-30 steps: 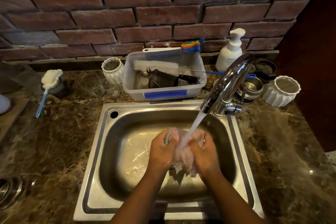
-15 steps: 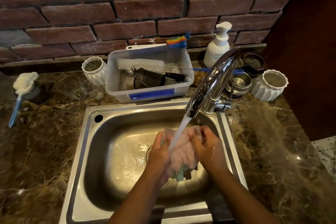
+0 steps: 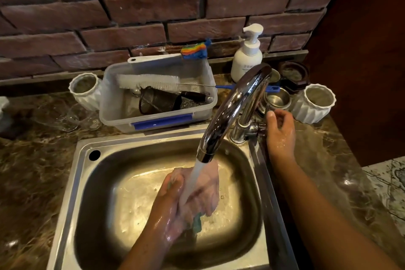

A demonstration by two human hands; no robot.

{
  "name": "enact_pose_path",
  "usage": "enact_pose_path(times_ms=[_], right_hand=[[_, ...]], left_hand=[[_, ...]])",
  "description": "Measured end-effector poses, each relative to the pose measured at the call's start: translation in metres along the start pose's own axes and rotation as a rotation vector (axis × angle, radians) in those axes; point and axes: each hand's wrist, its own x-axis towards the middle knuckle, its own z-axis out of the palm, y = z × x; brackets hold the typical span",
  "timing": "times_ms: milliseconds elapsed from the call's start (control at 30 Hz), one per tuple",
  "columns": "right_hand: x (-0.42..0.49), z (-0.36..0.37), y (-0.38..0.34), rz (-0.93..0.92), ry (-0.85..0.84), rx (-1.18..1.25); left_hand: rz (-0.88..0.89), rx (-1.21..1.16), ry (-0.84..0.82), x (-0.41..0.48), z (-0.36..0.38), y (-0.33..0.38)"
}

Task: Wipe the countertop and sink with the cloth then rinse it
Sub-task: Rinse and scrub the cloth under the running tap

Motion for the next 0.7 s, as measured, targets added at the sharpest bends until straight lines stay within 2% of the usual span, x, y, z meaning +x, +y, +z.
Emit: enact_pose_path(times_ms=[100, 200, 267, 333, 500, 633, 700], right_hand=[[0.017, 0.015, 0.004, 0.143, -0.050, 0.190], [0.025, 0.029, 0.007, 0.363, -0.094, 0.506], [0.027, 0.034, 0.010, 0.384, -0.099, 0.459], [0.026, 0.038, 0.010, 0.361, -0.084, 0.390], [0.023, 0.043, 0.009, 0.242, -0.010, 0.226], [0.026, 0.046, 0.012, 0.182, -0.016, 0.133], [0.027, 0.045, 0.013, 0.128, -0.016, 0.076]], left_hand=[[0.028, -0.078, 0.019, 0.004, 0.004, -0.003], [0.013, 0.024, 0.047, 0.011, -0.009, -0.005], [0.005, -0.019, 0.018, 0.005, -0.008, -0.004], [-0.014, -0.009, 0.066, 0.002, -0.001, 0.000], [0.029, 0.164, 0.188, 0.003, -0.002, 0.002], [-0.005, -0.060, 0.020, 0.000, 0.004, 0.004], [0.025, -0.061, 0.011, 0.000, -0.003, 0.001]])
